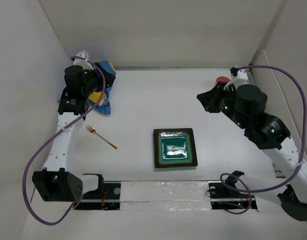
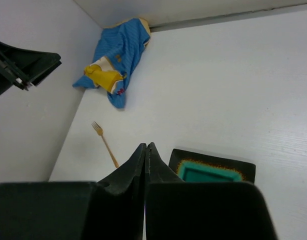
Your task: Set the dinner table for one person
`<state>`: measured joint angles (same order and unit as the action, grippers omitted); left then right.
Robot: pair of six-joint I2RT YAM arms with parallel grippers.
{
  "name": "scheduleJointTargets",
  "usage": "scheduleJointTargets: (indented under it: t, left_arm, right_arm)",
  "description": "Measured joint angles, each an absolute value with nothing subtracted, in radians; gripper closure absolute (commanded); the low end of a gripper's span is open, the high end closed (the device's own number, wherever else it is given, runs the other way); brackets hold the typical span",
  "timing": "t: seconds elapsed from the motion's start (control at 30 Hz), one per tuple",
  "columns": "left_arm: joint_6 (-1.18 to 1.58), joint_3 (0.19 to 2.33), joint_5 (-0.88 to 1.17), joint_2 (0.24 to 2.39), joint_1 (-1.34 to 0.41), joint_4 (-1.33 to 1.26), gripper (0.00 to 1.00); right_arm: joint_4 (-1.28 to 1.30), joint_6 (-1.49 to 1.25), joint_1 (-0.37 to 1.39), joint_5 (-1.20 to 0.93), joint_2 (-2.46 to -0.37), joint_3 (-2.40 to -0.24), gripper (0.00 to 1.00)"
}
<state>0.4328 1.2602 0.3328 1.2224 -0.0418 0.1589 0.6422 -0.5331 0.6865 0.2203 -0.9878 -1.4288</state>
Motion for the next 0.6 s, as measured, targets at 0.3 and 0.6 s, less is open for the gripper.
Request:
scheduleJointTargets:
  t: [0.3,0.6]
  left_arm:
    - [0.454,1.327,0.069,1.28,-0.019,0.227,1.0]
    - [0.526,1.354,0.044,1.489,0.241,0.244,0.54]
  right_arm:
    - [0.638,-0.539,0.671,0.176,-0.986,-1.341,1.0]
    - [0.612,-0.539,0.647,0.095,-0.977,-1.248,1.0]
